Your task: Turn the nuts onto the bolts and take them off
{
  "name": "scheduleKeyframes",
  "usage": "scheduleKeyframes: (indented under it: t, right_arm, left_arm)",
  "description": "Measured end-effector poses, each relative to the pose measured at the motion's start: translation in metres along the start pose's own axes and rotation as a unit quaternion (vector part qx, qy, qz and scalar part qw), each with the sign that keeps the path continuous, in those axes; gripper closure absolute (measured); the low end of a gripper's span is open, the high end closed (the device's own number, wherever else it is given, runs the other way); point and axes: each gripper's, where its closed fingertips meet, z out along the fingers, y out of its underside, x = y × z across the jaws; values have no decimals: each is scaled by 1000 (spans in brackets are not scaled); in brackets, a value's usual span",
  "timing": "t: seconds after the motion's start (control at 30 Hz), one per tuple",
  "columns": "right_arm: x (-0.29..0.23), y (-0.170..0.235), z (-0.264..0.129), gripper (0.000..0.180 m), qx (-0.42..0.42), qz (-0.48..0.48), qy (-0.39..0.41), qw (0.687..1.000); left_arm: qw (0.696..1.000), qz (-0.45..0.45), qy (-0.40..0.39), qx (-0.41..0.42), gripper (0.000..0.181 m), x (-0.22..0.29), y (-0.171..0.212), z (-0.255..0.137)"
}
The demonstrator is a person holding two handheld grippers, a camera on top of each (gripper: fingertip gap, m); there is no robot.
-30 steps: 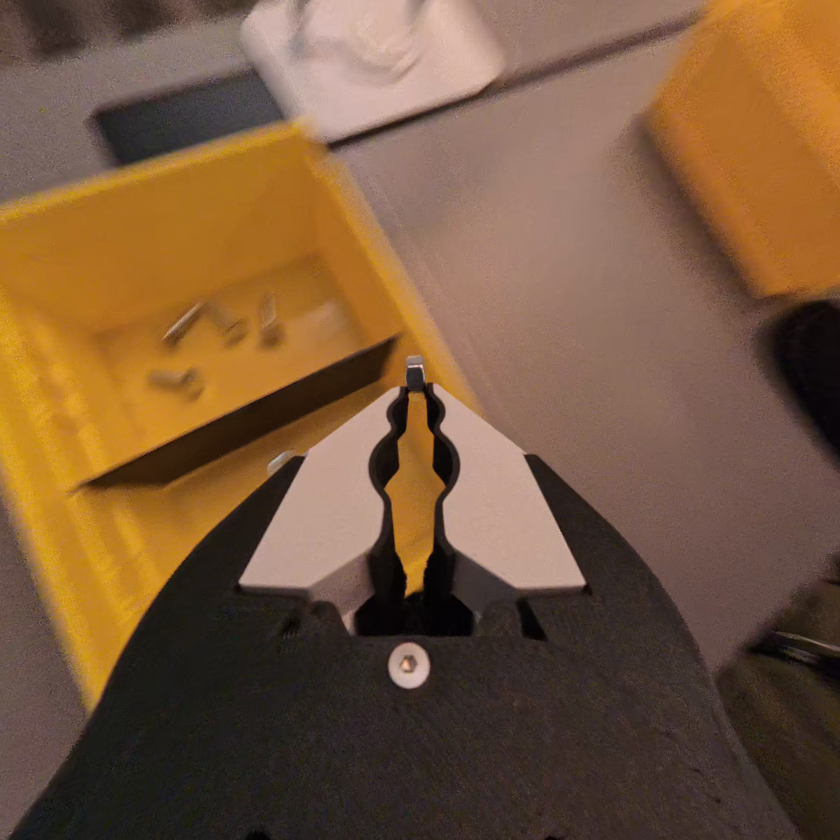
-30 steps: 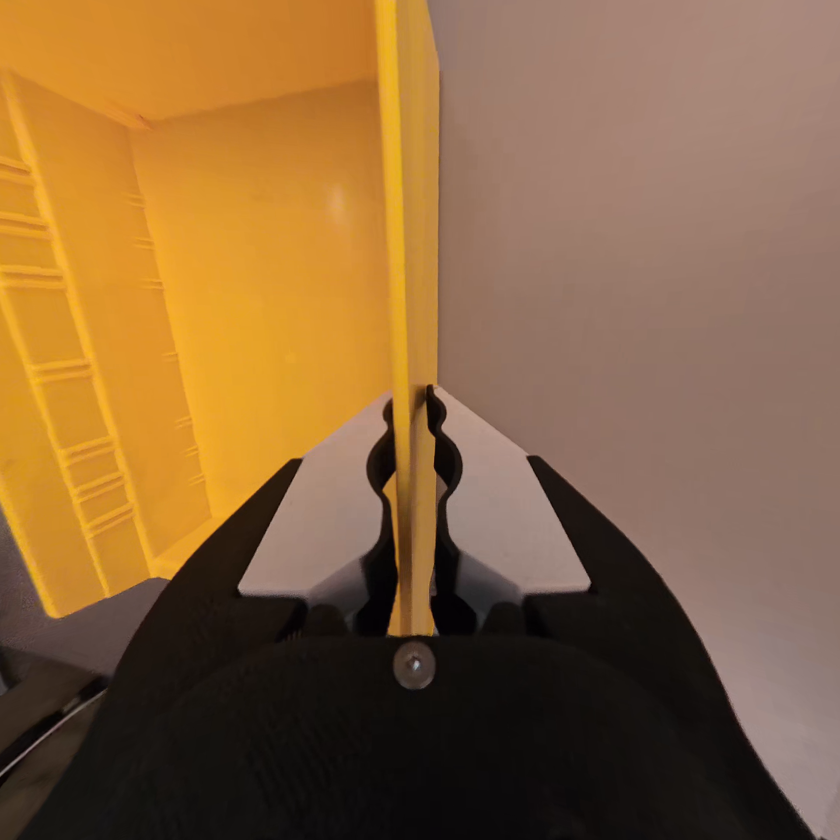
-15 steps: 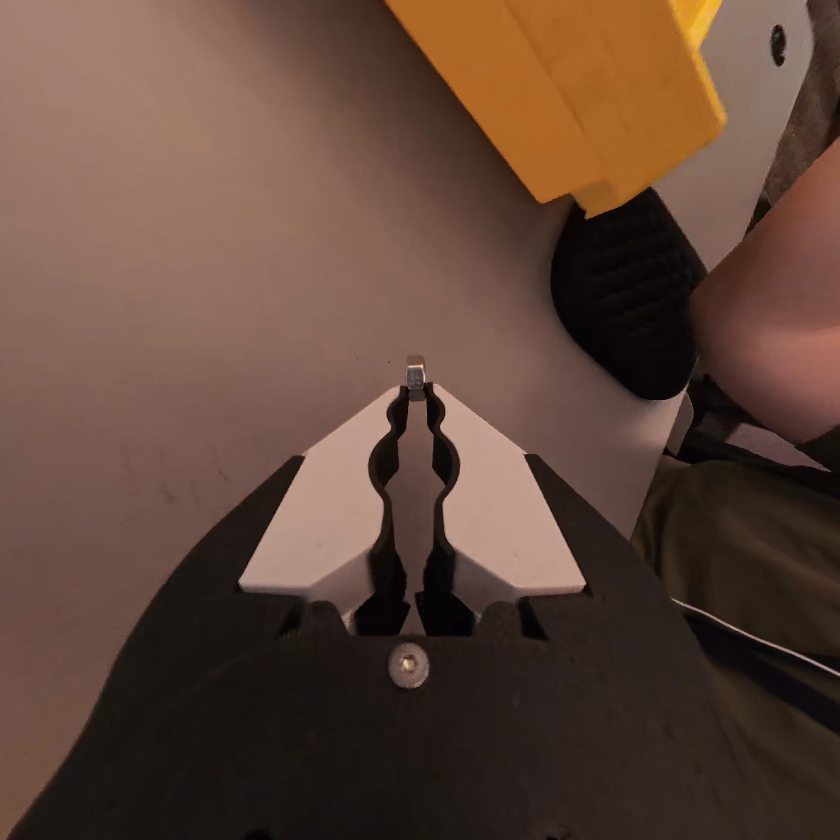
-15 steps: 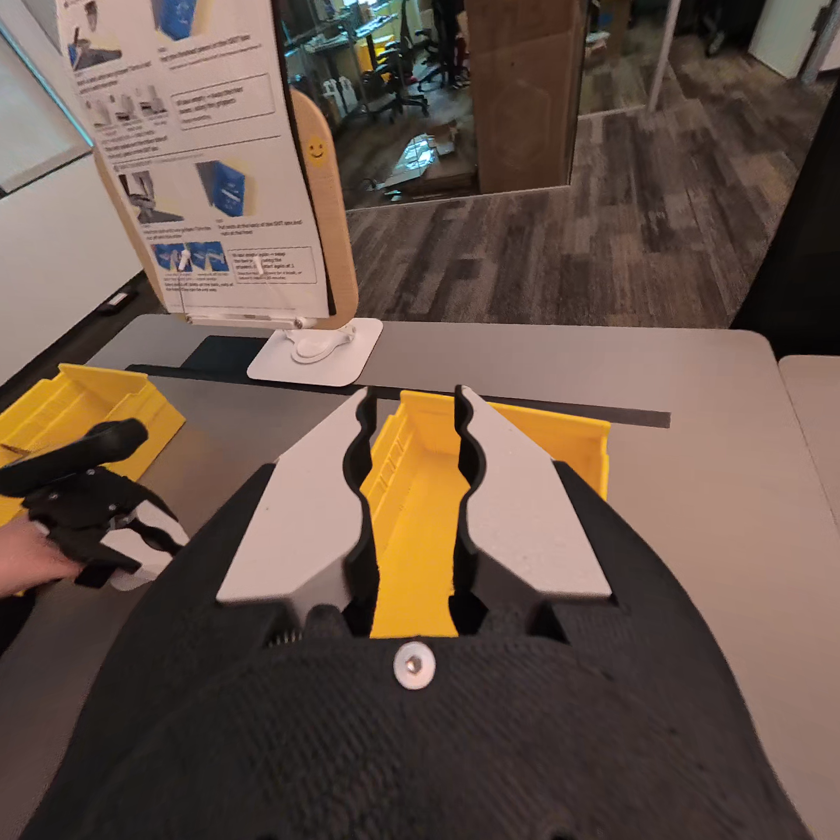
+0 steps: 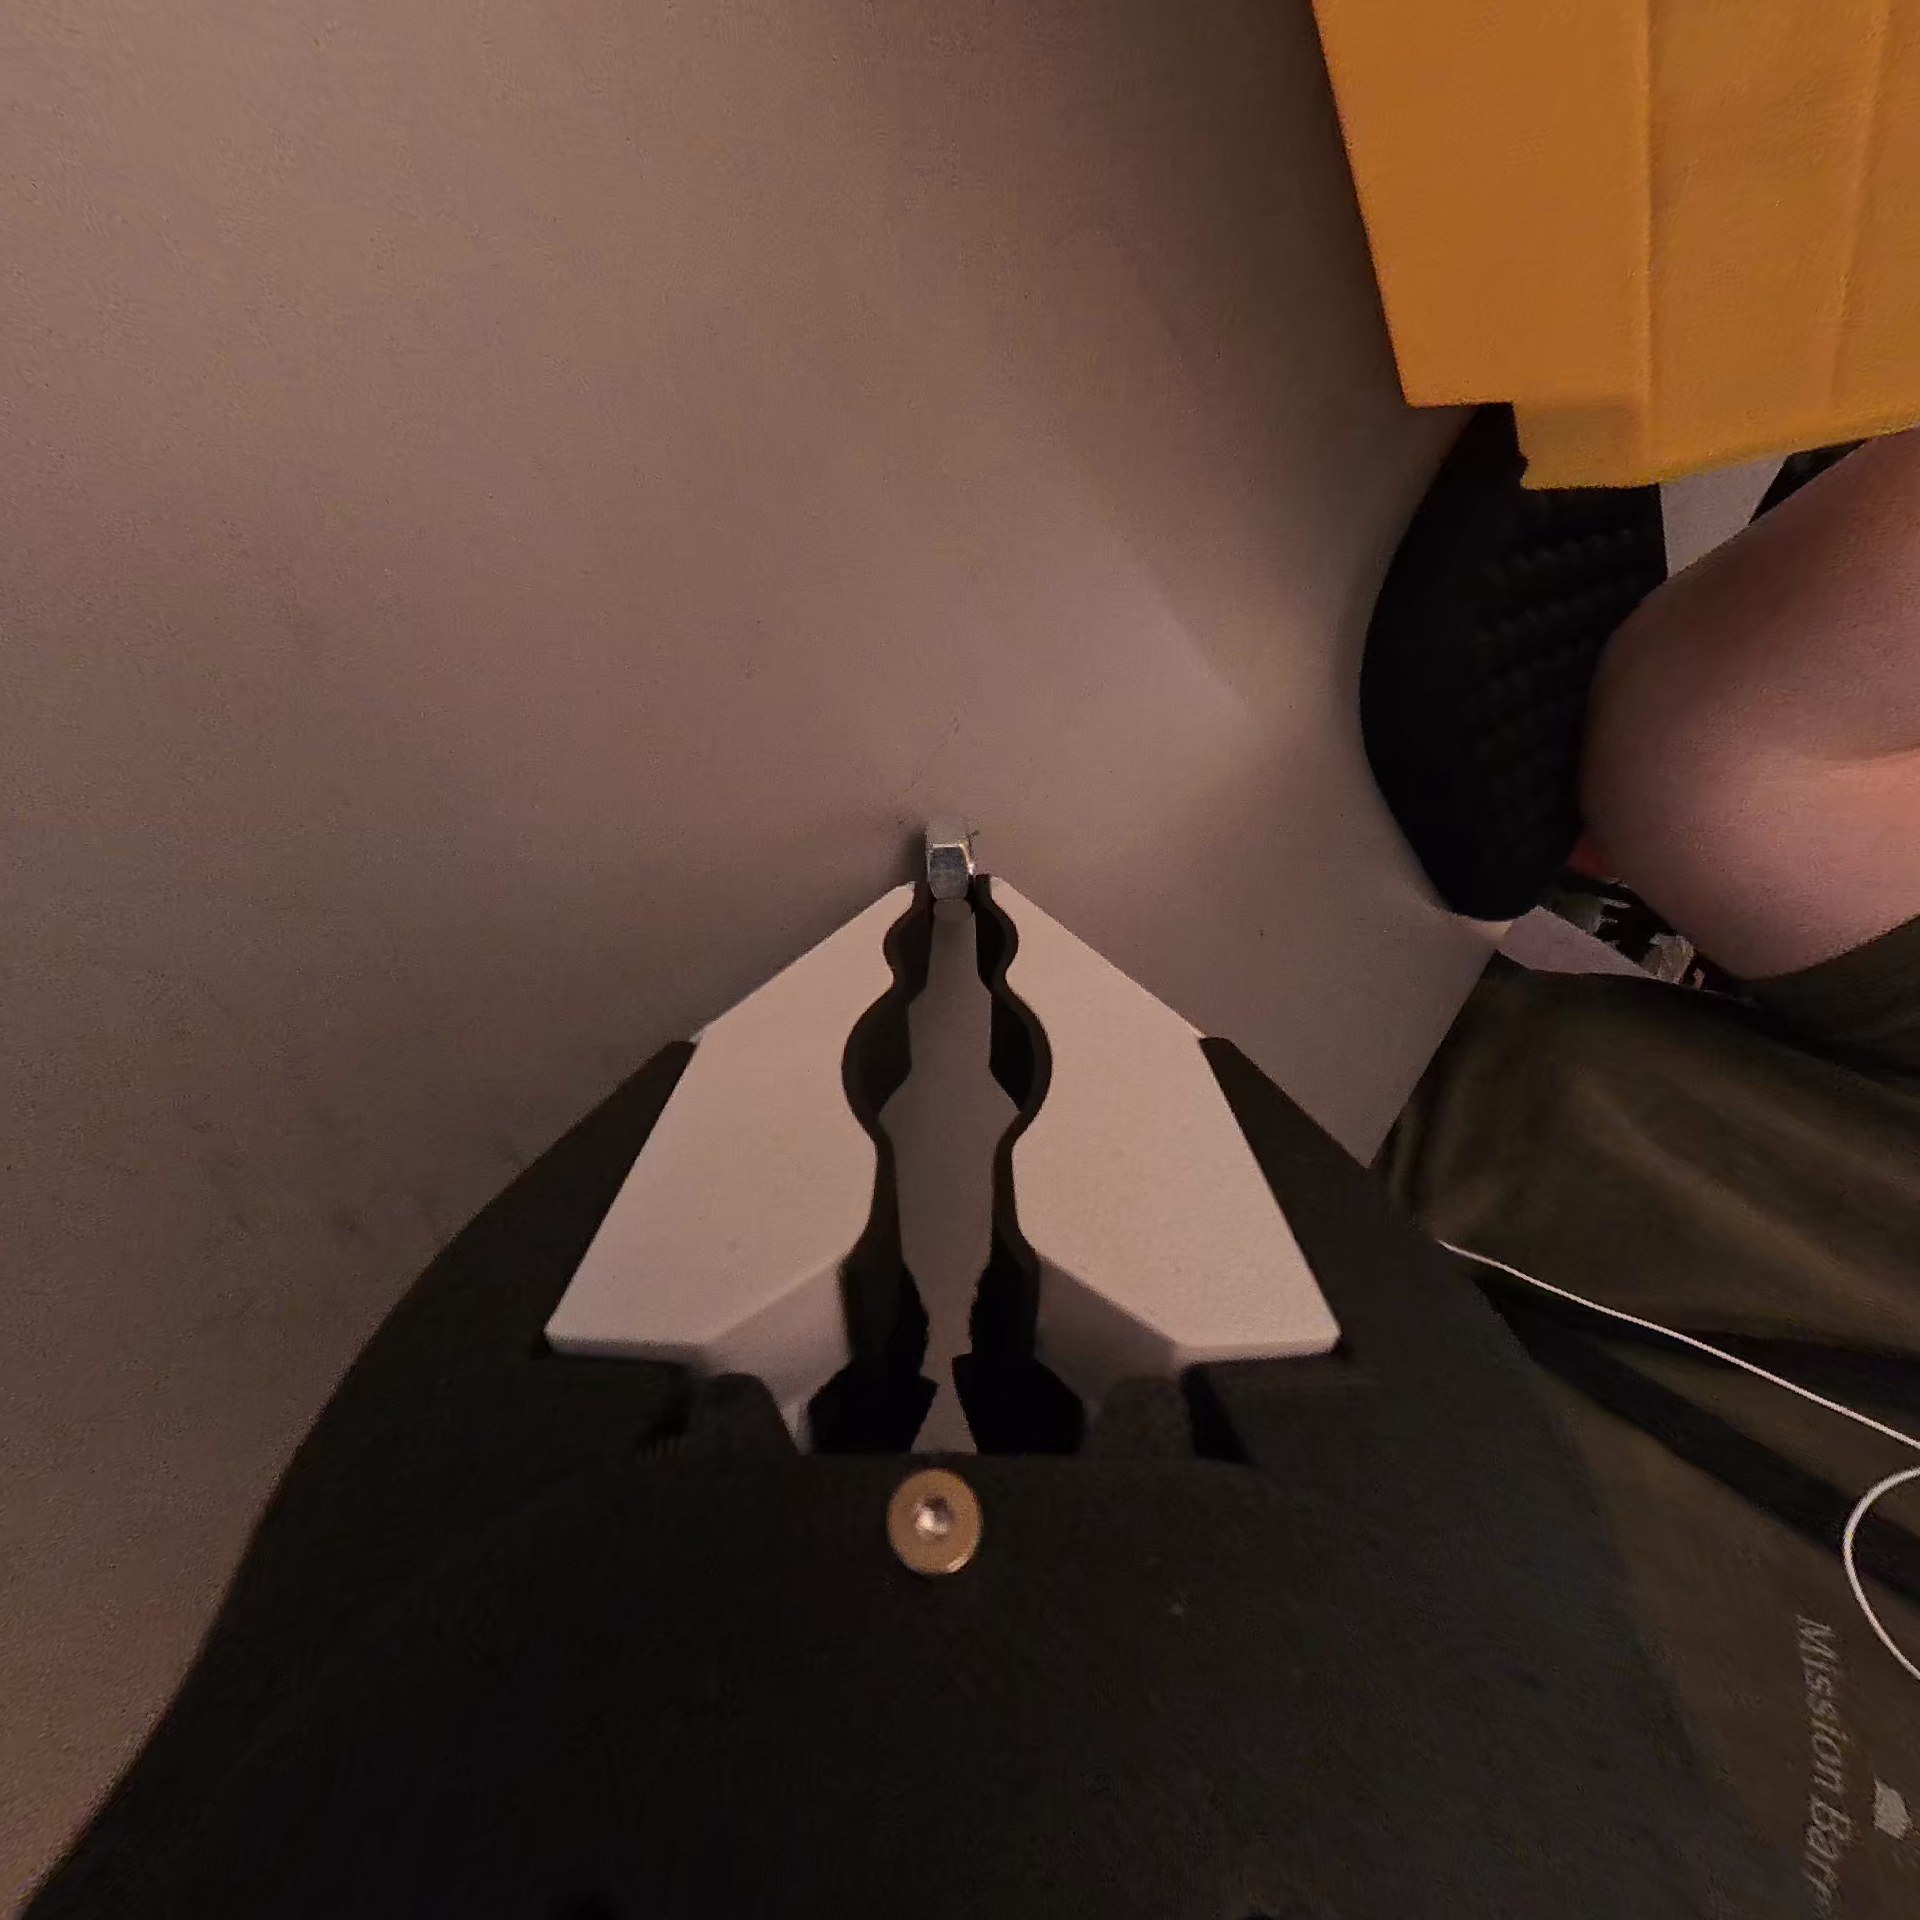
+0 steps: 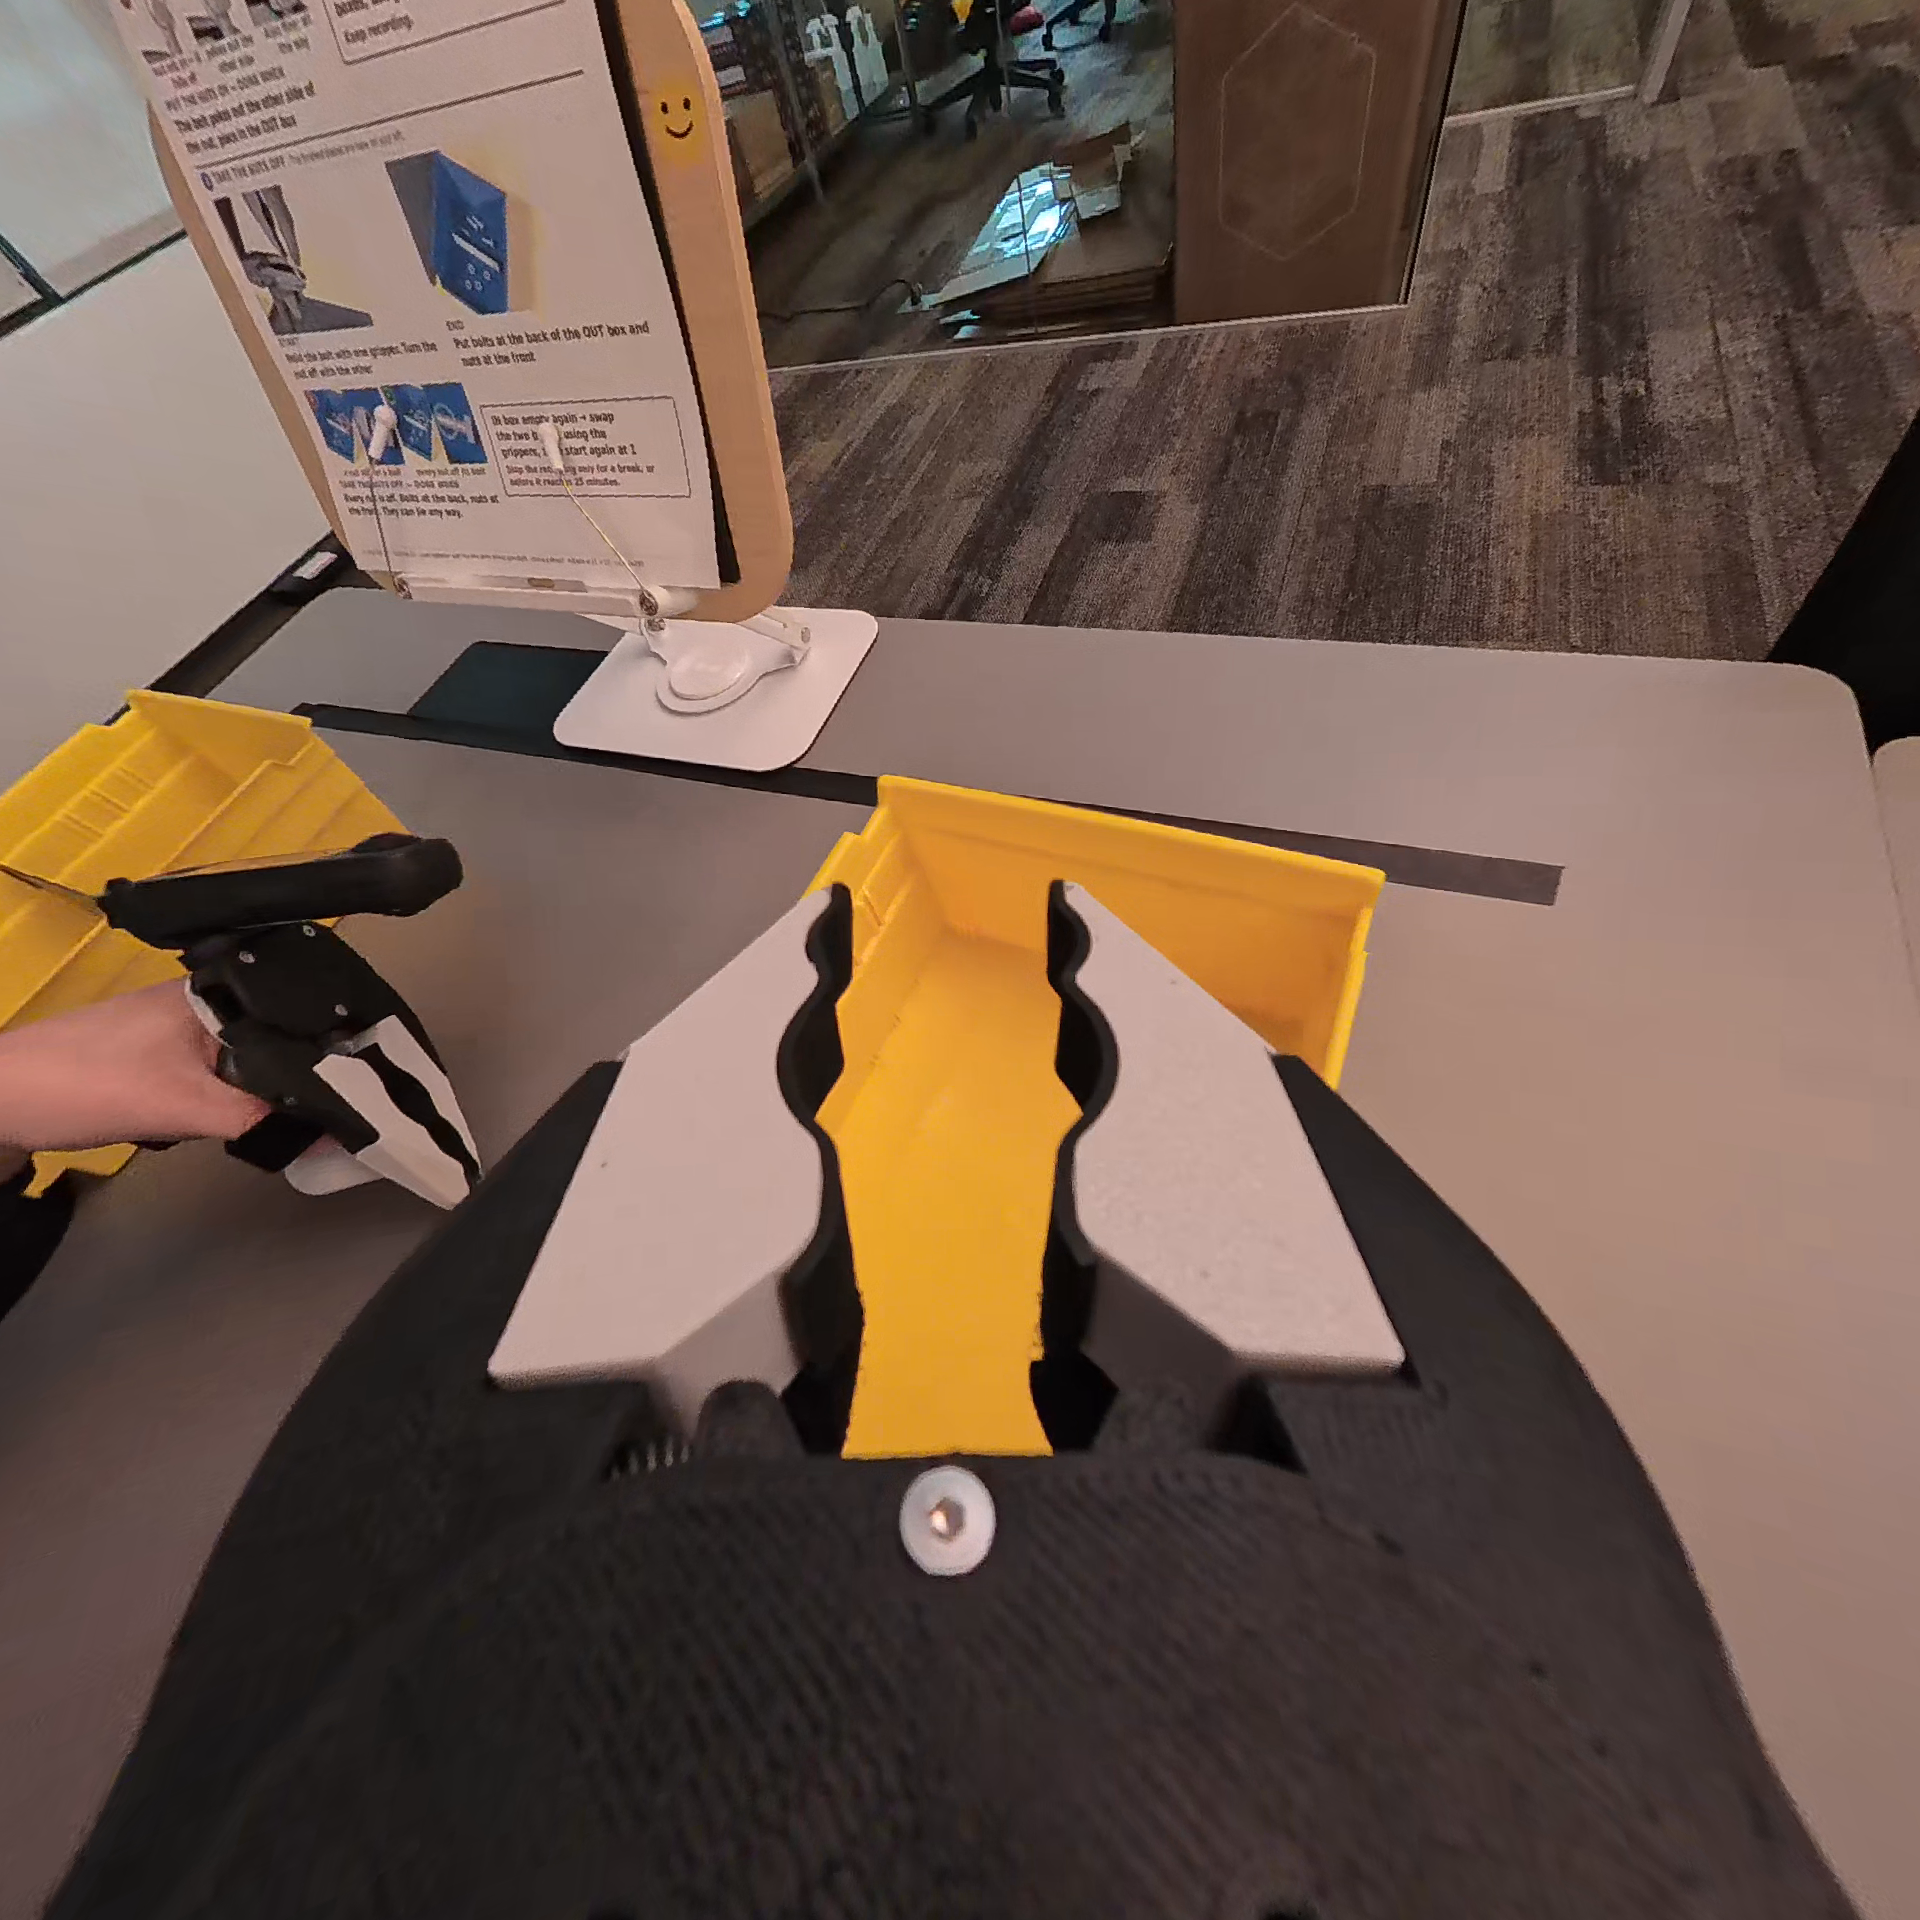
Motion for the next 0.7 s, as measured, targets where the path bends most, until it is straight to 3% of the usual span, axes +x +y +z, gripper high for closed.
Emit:
scheduleKeyframes:
  t: [0.03, 0.17, 0.27, 0.33, 0.43, 0.53, 0.6, 0.7]
  right_arm:
    - [1, 1, -2, 143, -1, -3, 4, 1000]
    - [4, 3, -10, 142, -10, -19, 31, 999]
    - [1, -3, -20, 142, 5, -37, 45, 998]
    - [-5, -13, -28, 142, 32, -56, 51, 997]
    - [-17, -37, -41, 142, 98, -100, 62, 988]
    - [-30, -66, -56, 142, 187, -128, 69, 972]
    - [-44, -78, -61, 143, 235, -141, 50, 960]
    - [-55, -83, -57, 142, 242, -156, 49, 956]
  left_arm:
    - [1000, 1, -2, 1, 174, 0, -2, 0]
    - [999, 1, -35, 36, 143, -6, -11, -19]
    - [991, 19, -88, 99, 141, -6, -14, -64]
    - [976, 46, -118, 176, 146, 5, -9, -117]
    - [917, 61, -257, 297, 147, -20, 17, -228]
    - [852, 98, -392, 334, 144, -67, 57, -314]
    - [847, 139, -406, 312, 141, -99, 72, -331]
    - [881, 173, -368, 240, 142, -150, 88, -312]
